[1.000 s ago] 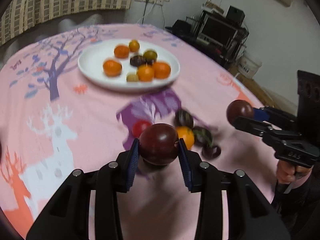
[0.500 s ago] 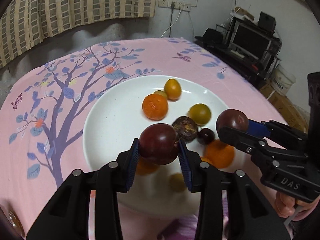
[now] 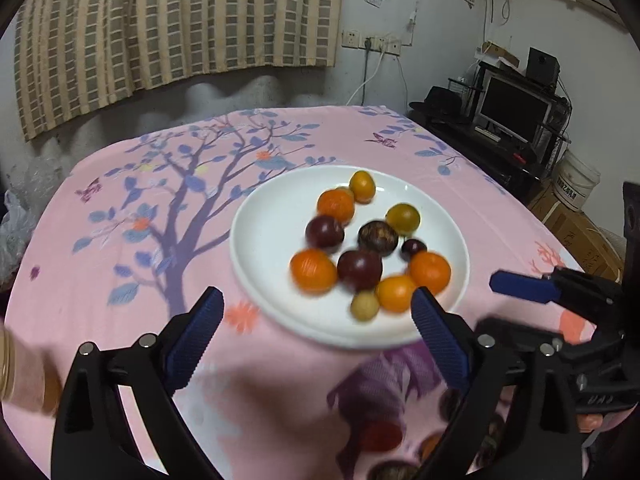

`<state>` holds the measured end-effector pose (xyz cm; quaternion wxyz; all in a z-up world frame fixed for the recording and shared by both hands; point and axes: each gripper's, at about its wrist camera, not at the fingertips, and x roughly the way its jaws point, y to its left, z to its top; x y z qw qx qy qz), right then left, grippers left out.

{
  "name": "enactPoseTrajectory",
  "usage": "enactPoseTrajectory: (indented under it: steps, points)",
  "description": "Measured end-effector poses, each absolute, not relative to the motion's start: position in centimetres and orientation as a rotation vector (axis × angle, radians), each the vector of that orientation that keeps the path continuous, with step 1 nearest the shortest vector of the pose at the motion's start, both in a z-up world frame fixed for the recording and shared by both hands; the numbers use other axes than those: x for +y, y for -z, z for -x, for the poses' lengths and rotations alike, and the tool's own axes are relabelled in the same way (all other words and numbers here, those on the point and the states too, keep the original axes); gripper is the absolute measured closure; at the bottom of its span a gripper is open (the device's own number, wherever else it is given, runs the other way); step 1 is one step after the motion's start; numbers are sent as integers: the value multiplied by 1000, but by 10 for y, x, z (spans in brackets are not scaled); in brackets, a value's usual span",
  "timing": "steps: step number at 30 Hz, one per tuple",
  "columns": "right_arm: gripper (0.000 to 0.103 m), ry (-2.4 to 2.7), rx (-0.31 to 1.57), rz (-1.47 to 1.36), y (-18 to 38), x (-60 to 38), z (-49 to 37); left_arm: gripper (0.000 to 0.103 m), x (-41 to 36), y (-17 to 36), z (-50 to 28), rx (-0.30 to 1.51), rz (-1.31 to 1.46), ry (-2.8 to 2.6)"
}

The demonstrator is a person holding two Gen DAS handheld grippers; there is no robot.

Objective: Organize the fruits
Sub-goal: 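Grasp a tangerine with the right tool while the left tool grasps an orange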

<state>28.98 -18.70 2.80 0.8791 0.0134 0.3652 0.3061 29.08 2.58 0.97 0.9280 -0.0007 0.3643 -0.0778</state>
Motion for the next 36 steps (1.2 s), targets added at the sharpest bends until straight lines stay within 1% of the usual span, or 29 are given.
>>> enactPoseTrajectory:
  steps: [5, 8, 10, 12, 21, 24, 26, 27, 30, 36]
  points:
    - [47, -801, 796, 149, -12, -164, -232, 9, 54, 14, -243, 755, 75, 106]
    - [47, -836, 780, 269, -7, -151, -211, 9, 70, 30, -233, 813, 122, 61]
    - [47, -845, 784, 298, -4, -147, -206, 9, 80, 35, -227, 824, 156, 44]
    - [50, -845, 792, 301, -3, -145, -205, 9, 87, 35, -225, 822, 176, 31]
    - [55, -826, 817, 385, 11, -137, -201, 9, 84, 30, -221, 806, 153, 31]
    - [60, -808, 843, 413, 18, -135, -203, 9, 82, 30, -220, 801, 137, 32]
    - [65, -789, 845, 443, 22, -132, -201, 9, 81, 29, -220, 802, 131, 29]
    - [65, -789, 840, 448, 22, -132, -201, 9, 81, 29, -220, 803, 132, 31]
    - [65, -791, 836, 424, 20, -136, -203, 9, 81, 30, -220, 810, 136, 43]
    - [65, -793, 802, 128, -7, -172, -226, 9, 57, 33, -214, 858, 95, 262]
